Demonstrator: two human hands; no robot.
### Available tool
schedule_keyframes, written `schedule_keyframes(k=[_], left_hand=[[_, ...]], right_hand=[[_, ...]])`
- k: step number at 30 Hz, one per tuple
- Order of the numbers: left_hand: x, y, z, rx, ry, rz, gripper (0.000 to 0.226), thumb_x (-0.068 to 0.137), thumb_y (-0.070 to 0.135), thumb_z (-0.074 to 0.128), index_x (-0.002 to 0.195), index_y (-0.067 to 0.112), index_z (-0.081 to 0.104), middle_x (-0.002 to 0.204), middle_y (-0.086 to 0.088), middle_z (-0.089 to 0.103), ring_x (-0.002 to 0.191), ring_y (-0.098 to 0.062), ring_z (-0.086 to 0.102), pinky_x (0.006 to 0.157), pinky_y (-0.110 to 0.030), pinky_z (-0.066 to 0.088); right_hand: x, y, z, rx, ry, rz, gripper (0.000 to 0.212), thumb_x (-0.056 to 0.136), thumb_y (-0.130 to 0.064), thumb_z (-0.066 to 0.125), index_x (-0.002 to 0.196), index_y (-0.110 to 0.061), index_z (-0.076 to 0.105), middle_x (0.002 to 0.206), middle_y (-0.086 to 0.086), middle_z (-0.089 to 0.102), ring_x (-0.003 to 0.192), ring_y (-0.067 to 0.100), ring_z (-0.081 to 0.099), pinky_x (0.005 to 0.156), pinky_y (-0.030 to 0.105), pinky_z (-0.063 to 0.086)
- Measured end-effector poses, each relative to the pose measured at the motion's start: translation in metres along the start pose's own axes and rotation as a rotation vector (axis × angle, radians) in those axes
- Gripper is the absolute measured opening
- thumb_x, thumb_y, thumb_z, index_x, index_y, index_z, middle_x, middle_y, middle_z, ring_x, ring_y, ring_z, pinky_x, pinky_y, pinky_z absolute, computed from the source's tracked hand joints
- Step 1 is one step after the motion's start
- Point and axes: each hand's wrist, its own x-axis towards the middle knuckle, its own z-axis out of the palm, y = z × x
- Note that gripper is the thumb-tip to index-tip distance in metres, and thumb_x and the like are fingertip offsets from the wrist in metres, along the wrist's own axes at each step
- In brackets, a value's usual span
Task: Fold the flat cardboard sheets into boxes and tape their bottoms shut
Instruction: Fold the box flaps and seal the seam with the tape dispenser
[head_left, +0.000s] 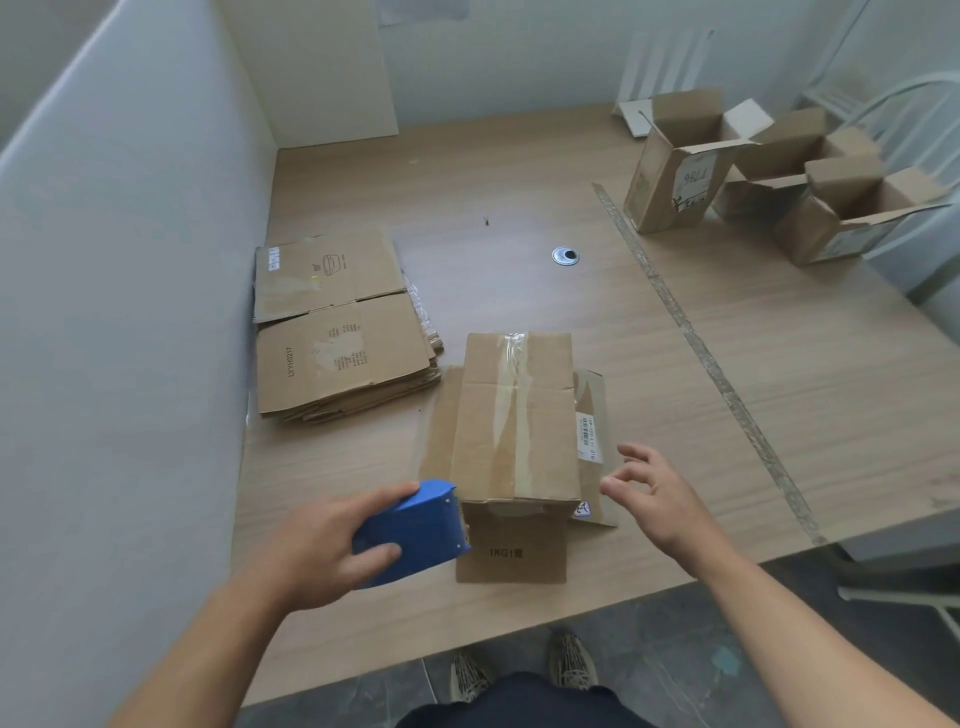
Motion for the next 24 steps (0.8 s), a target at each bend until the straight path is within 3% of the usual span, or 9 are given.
schedule_keyframes(k=[4,7,11,14,20,22,24], left_hand=[[0.019,0.010,-0.020,-0.011,-0.167,-0.066,0.062,0.072,0.052,0.051,0.133,0.054,0.047,0.111,0.021,0.063,0.089,-0.001,0.057,0.075,-0.017,0.044],[0.032,0.017,-0.034,-0.001,-0.223,-0.101,0.056,0.068,0.049,0.050,0.123,0.060,0.049,0.106,0.017,0.065,0.088,-0.003,0.058,0.077,-0.023,0.048],[0.053,0.021,-0.048,0.064,-0.274,-0.137,0.060,0.067,0.051,0.050,0.126,0.059,0.053,0.099,0.020,0.063,0.088,-0.004,0.056,0.075,-0.025,0.048],[0.066,0.024,-0.054,0.125,-0.315,-0.154,0.058,0.066,0.052,0.049,0.124,0.062,0.053,0.095,0.021,0.062,0.088,-0.004,0.056,0.075,-0.026,0.047],[0.082,0.024,-0.054,0.106,-0.399,-0.235,0.057,0.062,0.053,0.050,0.118,0.064,0.055,0.106,0.017,0.064,0.099,-0.008,0.056,0.087,-0.034,0.051],[0.084,0.024,-0.051,0.098,-0.426,-0.258,0.057,0.062,0.054,0.050,0.117,0.065,0.055,0.108,0.018,0.063,0.102,-0.008,0.056,0.087,-0.034,0.051],[0.086,0.023,-0.048,0.095,-0.438,-0.271,0.057,0.061,0.054,0.050,0.117,0.065,0.055,0.109,0.019,0.063,0.103,-0.009,0.055,0.087,-0.033,0.051]], right_hand=[[-0.004,0.012,0.006,0.056,0.003,0.065,0.016,0.089,-0.020,0.072,0.074,-0.014,0.073,0.137,-0.004,0.048,0.122,0.010,0.047,0.096,0.029,0.032],[-0.007,0.019,0.010,0.091,0.020,0.088,0.018,0.088,-0.024,0.073,0.071,-0.017,0.073,0.135,-0.006,0.049,0.124,0.012,0.049,0.104,0.038,0.039],[-0.009,0.026,0.016,0.128,0.034,0.146,0.020,0.087,-0.028,0.073,0.070,-0.019,0.074,0.133,-0.009,0.050,0.121,0.011,0.053,0.105,0.050,0.043],[-0.010,0.030,0.022,0.133,0.035,0.166,0.020,0.087,-0.030,0.073,0.069,-0.022,0.074,0.130,-0.009,0.050,0.122,0.011,0.052,0.105,0.052,0.043],[-0.008,0.032,0.029,0.148,0.047,0.211,0.020,0.088,-0.031,0.071,0.074,-0.017,0.076,0.128,-0.009,0.051,0.121,0.012,0.052,0.106,0.050,0.043],[-0.006,0.030,0.031,0.141,0.045,0.238,0.021,0.089,-0.028,0.070,0.074,-0.014,0.075,0.114,-0.010,0.056,0.112,0.012,0.055,0.102,0.049,0.046],[-0.005,0.027,0.032,0.152,0.010,0.294,0.022,0.091,-0.027,0.068,0.072,-0.015,0.072,0.087,-0.010,0.059,0.091,0.013,0.057,0.092,0.044,0.049]])
